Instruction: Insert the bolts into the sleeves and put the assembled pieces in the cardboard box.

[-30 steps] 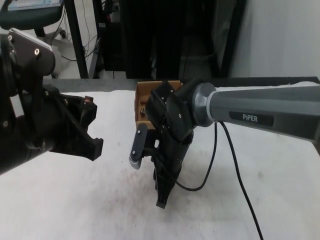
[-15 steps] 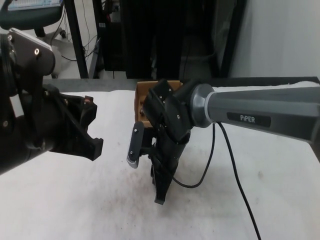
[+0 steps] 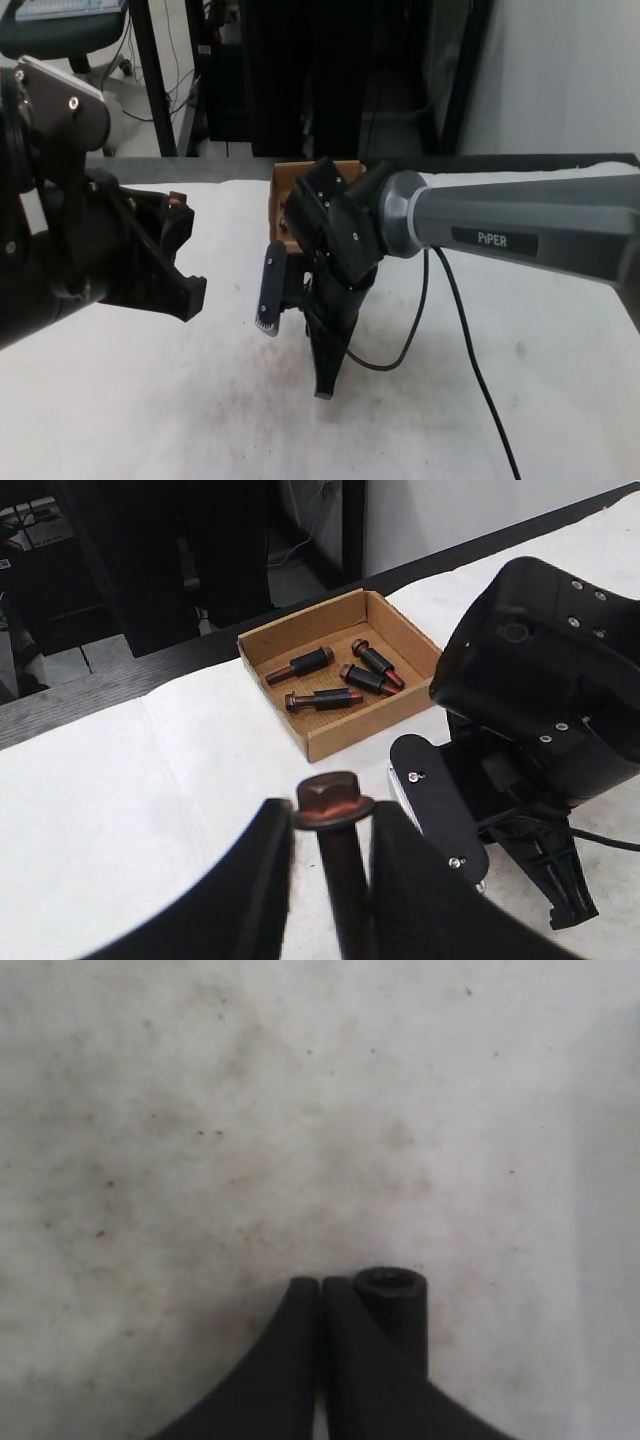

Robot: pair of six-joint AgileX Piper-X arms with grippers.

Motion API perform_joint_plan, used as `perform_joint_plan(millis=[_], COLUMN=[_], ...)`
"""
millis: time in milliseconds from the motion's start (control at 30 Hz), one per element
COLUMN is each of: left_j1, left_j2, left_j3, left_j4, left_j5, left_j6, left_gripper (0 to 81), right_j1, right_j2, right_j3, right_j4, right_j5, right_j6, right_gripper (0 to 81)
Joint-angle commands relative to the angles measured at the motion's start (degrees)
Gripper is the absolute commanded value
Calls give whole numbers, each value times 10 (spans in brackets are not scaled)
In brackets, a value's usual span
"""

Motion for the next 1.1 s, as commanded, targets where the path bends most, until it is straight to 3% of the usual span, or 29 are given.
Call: perform_joint_plan(millis=[0, 400, 700, 1067], left_j1=[1, 1, 1, 1], left_j2=[-2, -2, -2, -2], left_j3=[-2, -2, -2, -2], left_j4=[-2, -2, -2, -2], left_j5=[-3, -3, -3, -3], left_j6=[1, 0, 0, 0], left_gripper=[3, 3, 3, 3], right_j1=[-3, -5, -24, -58], right_j2=[-11, -100, -69, -30], right_j3=[-1, -1, -2, -9], right_j4=[2, -3, -32, -56], right_j5=[22, -38, -42, -49], right_j6=[17, 56, 35, 27], right_gripper=[8, 1, 206, 210])
